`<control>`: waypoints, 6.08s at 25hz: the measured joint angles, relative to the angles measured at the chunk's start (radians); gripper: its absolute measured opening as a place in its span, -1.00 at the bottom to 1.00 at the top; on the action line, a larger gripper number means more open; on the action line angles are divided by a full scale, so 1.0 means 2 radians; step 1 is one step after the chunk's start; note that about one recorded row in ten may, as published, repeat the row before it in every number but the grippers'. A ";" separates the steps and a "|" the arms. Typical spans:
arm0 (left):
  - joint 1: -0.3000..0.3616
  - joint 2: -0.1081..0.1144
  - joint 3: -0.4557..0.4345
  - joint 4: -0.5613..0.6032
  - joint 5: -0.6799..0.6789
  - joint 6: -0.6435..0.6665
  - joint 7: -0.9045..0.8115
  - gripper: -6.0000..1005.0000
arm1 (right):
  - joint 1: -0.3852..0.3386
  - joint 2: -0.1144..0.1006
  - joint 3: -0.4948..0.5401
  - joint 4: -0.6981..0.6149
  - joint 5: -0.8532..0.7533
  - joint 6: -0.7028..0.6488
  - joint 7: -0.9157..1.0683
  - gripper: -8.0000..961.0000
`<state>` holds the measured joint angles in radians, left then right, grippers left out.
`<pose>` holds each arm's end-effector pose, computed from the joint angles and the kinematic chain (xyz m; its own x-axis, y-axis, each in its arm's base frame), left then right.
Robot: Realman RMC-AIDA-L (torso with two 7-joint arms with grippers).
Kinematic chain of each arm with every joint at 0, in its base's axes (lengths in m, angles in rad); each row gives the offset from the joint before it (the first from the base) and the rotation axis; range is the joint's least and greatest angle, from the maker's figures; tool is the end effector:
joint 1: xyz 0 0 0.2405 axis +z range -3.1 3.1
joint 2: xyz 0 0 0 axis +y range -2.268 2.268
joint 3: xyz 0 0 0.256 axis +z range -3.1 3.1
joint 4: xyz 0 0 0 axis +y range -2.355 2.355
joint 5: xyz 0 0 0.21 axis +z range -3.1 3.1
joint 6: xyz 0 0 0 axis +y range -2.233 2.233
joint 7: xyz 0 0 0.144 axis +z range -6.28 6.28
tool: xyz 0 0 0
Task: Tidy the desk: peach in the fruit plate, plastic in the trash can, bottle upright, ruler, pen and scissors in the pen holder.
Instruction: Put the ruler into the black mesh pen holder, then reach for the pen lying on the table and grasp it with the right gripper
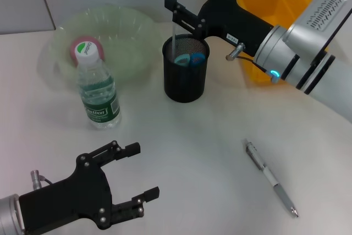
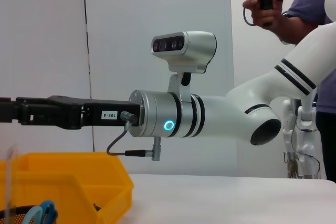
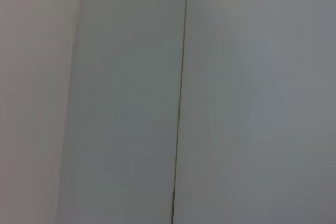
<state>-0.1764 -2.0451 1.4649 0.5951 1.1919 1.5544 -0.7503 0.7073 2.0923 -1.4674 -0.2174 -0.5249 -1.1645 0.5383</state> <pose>-0.2691 0.2271 -0.0461 0.7464 -0.0395 0.6643 0.1741 -0.9519 -0.2522 0.1920 0.3947 -0.0466 0.6876 0.1440 -0.7117 -0.4287 -0.7105 -0.5580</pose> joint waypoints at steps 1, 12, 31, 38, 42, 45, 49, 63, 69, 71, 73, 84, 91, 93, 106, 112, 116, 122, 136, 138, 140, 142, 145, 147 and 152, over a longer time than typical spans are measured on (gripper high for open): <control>0.000 0.000 0.000 0.000 0.000 0.000 0.000 0.59 | -0.001 0.000 0.000 -0.001 0.001 0.000 0.001 0.11; 0.005 0.003 -0.002 0.000 0.000 0.004 -0.002 0.59 | -0.089 -0.004 0.012 -0.125 0.001 -0.037 0.074 0.51; 0.001 0.005 -0.004 0.000 0.000 0.003 -0.005 0.59 | -0.132 -0.008 0.157 -0.694 -0.835 -0.090 0.995 0.51; 0.000 0.005 -0.004 -0.001 0.000 0.003 -0.005 0.59 | -0.079 -0.008 0.174 -0.765 -0.980 -0.275 1.136 0.51; -0.001 0.005 -0.004 -0.001 0.000 0.005 -0.005 0.59 | -0.058 -0.008 0.174 -0.772 -1.014 -0.342 1.162 0.51; -0.001 0.005 -0.004 0.000 0.000 0.004 -0.005 0.59 | -0.064 -0.006 0.171 -0.770 -1.030 -0.347 1.176 0.51; -0.001 0.004 -0.004 0.000 0.000 0.003 -0.005 0.58 | -0.079 -0.002 0.165 -0.742 -1.030 -0.338 1.190 0.51; -0.005 0.004 -0.004 0.000 0.000 0.002 0.000 0.58 | -0.088 0.000 0.143 -0.665 -1.025 -0.304 1.210 0.51; -0.005 0.005 -0.004 0.000 0.000 0.002 0.000 0.58 | -0.064 -0.003 0.143 -0.598 -1.035 -0.285 1.210 0.51; -0.005 0.005 -0.004 0.000 0.000 0.002 0.001 0.58 | -0.060 -0.003 0.143 -0.591 -1.039 -0.282 1.210 0.51; -0.005 0.006 -0.004 0.000 0.000 0.002 0.001 0.58 | -0.052 -0.004 0.142 -0.577 -1.048 -0.279 1.210 0.51; -0.006 0.006 -0.005 0.000 0.000 0.001 0.006 0.58 | -0.005 -0.005 0.121 -0.493 -1.059 -0.263 1.208 0.51; -0.005 0.005 -0.005 -0.001 0.000 0.001 0.006 0.58 | 0.016 -0.006 0.115 -0.469 -1.081 -0.263 1.208 0.51; -0.005 0.005 -0.005 -0.001 0.000 0.001 0.006 0.58 | 0.020 -0.006 0.114 -0.461 -1.082 -0.262 1.207 0.51; -0.006 0.005 -0.005 -0.001 0.000 0.001 0.006 0.59 | 0.038 -0.005 0.092 -0.445 -1.101 -0.255 1.207 0.50; -0.006 0.004 -0.005 -0.001 0.000 0.001 0.007 0.59 | 0.040 -0.004 0.081 -0.441 -1.100 -0.250 1.207 0.50; -0.006 0.004 -0.005 -0.003 0.000 0.001 0.011 0.59 | 0.042 -0.003 0.059 -0.437 -1.100 -0.243 1.207 0.50; -0.006 0.003 -0.006 -0.004 0.000 0.001 0.013 0.59 | 0.055 -0.002 0.046 -0.414 -1.100 -0.235 1.208 0.50; -0.006 0.002 -0.010 -0.005 0.000 0.002 0.013 0.59 | 0.060 -0.002 0.039 -0.392 -1.099 -0.219 1.209 0.48; -0.006 0.002 -0.010 -0.005 0.000 0.002 0.014 0.59 | 0.060 -0.002 0.039 -0.388 -1.099 -0.216 1.209 0.48; -0.006 0.002 -0.010 -0.005 0.000 0.002 0.014 0.59 | 0.061 -0.002 0.034 -0.385 -1.099 -0.214 1.209 0.48; -0.006 0.002 -0.010 -0.005 0.000 0.003 0.014 0.59 | 0.062 -0.002 0.029 -0.384 -1.100 -0.212 1.209 0.47; -0.006 0.003 -0.010 -0.005 0.000 0.003 0.014 0.59 | 0.064 -0.002 0.026 -0.384 -1.101 -0.210 1.209 0.47; -0.006 0.003 -0.011 -0.005 0.000 0.004 0.014 0.59 | 0.065 -0.002 0.026 -0.384 -1.101 -0.209 1.209 0.47; -0.006 0.002 -0.011 -0.005 0.000 0.004 0.015 0.59 | 0.069 -0.002 0.026 -0.376 -1.101 -0.204 1.209 0.46</control>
<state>-0.1881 -2.0418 1.4434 0.5859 1.1919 1.5632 -0.7198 0.8462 2.0877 -1.4151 -0.9703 -2.7260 -1.5733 2.9560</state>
